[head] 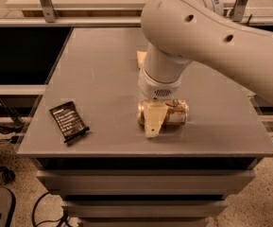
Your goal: Place orange can upright
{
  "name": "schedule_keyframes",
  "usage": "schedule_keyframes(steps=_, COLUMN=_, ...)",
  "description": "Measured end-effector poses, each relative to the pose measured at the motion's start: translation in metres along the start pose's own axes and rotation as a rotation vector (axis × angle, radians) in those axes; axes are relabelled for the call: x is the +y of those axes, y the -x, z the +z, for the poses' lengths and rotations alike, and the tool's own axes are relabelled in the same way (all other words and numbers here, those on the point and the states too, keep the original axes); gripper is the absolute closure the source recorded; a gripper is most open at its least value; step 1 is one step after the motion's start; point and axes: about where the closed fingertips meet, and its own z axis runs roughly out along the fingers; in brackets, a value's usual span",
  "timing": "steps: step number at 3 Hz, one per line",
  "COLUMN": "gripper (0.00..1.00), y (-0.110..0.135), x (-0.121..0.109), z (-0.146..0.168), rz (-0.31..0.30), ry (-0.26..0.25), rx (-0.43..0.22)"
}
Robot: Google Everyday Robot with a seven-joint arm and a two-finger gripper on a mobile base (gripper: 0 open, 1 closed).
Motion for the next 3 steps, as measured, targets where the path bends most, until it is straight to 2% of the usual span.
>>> schedule_keyframes(steps=2, gripper=0.64, y=-0.007, x=-0.007, z=-0.012, rz=-0.017, ry=-0.005, rx=0.009)
schedule_keyframes(steps=3, gripper=0.87, y=-0.001, x=-0.010, z=-0.024, rz=-0.038, ry=-0.004, rx=-0.003)
